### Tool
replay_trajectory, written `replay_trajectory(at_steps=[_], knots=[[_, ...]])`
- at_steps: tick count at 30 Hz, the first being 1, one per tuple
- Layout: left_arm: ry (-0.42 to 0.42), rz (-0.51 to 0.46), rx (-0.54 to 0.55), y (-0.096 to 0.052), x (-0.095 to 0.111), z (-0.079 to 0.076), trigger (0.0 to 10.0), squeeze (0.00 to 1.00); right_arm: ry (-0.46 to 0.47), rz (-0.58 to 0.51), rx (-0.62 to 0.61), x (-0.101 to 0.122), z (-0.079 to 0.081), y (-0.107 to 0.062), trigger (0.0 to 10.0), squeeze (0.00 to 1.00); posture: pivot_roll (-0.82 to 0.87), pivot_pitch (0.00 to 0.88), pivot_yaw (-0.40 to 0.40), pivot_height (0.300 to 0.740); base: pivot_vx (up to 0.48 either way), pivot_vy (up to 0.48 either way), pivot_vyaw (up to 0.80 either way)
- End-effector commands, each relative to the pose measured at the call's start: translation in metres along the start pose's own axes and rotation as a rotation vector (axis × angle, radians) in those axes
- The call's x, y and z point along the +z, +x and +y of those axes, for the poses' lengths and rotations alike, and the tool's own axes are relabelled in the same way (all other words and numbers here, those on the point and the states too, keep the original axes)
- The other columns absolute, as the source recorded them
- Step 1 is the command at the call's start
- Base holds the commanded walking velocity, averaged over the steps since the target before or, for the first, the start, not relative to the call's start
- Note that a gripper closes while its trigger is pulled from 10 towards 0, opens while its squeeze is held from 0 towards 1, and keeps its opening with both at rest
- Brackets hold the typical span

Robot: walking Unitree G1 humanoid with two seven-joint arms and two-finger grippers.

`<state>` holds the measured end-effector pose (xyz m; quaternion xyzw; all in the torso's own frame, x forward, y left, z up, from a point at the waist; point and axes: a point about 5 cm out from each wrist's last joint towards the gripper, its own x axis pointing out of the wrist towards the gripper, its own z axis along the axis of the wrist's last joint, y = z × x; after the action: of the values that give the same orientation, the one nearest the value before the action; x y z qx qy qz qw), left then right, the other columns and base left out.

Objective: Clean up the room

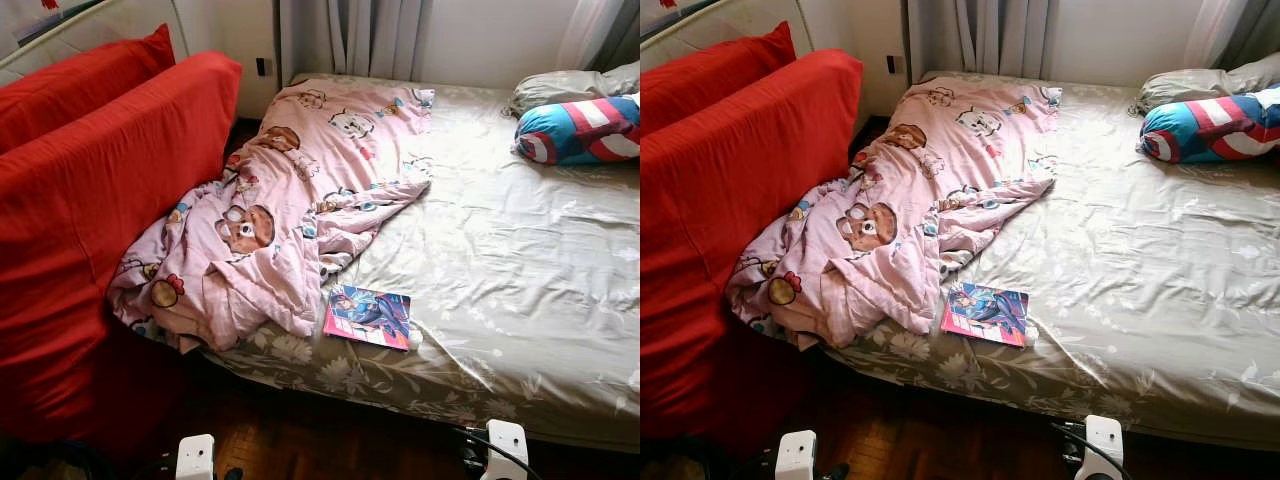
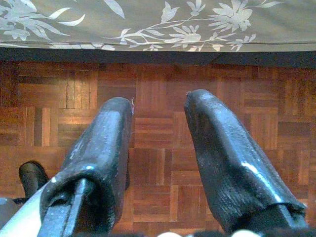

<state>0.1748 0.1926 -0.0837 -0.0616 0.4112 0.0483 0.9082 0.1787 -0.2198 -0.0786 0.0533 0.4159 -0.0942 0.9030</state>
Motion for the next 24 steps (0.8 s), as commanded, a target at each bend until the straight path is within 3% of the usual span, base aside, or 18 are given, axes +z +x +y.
replay_trajectory(at_steps=[1, 24], knots=[[-0.054, 0.045, 0.142, -0.002, 0.0061, 0.0347, 10.0, 0.0, -0.045, 0.019, 0.042, 0.0288, -0.0076, 0.0066, 10.0, 0.0, 0.01, 0.0, -0.017, 0.74, 0.0, 0.0, 0.0], [-0.061, 0.045, 0.141, -0.0019, 0.0061, 0.0341, 10.0, 0.0, -0.046, 0.02, 0.042, 0.0294, -0.0083, 0.0066, 10.0, 0.0, 0.01, 0.0, -0.024, 0.74, 0.0, 0.0, 0.0]])
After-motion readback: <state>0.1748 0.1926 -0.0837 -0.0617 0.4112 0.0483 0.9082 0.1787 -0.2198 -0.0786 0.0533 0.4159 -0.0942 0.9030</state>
